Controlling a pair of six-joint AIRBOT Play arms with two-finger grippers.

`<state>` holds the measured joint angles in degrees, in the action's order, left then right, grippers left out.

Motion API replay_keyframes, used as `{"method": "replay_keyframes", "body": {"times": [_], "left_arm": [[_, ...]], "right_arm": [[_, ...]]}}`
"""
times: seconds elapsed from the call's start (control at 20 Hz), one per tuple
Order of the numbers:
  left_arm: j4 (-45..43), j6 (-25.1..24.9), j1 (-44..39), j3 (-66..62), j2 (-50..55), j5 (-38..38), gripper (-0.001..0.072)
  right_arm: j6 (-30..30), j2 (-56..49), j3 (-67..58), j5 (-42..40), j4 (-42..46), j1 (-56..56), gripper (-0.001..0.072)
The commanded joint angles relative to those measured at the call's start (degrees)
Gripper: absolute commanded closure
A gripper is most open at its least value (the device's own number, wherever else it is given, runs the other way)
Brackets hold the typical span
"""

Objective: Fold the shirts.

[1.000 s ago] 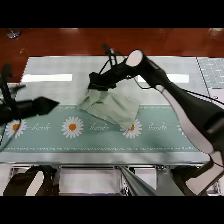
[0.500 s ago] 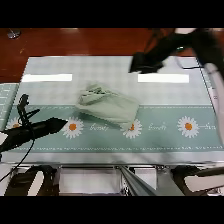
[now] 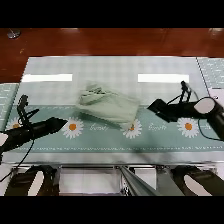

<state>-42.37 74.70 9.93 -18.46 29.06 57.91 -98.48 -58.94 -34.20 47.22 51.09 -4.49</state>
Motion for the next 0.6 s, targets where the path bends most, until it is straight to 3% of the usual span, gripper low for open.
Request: {"method": "replay_keyframes", "body": {"times": [0.0,0.15,0.35,0.4,0.45,0.5,0.55], "left_arm": [[0.0,1.7,0.0,0.0,-0.1,-1.4,0.0685],[0.0,1.6,0.0,0.0,-0.1,-1.4,0.0685],[0.0,1.7,0.0,0.0,-0.1,-1.4,0.0686],[0.2,1.7,0.0,0.0,-0.1,-1.4,0.0686],[0.5,1.7,0.0,0.0,-0.1,-1.4,0.0685],[0.5,1.7,0.0,0.0,-0.1,-1.4,0.0685],[0.5,1.6,0.0,0.0,-0.1,-1.4,0.0685]], "right_arm": [[15.4,-7.1,5.7,-3.3,-22.4,0.3,0.0092],[24.0,-18.9,0.4,4.5,-30.0,0.2,0.0092],[24.3,-27.9,-9.0,6.3,-28.9,-5.0,0.0104],[23.3,-29.5,-11.6,6.4,-27.8,-6.4,0.0151],[22.6,-31.0,-14.7,7.3,-26.0,-7.7,0.0481],[22.8,-31.9,-17.9,9.0,-24.6,-8.7,0.0677],[22.8,-32.1,-22.3,11.5,-22.5,-9.3,0.0677]]}}
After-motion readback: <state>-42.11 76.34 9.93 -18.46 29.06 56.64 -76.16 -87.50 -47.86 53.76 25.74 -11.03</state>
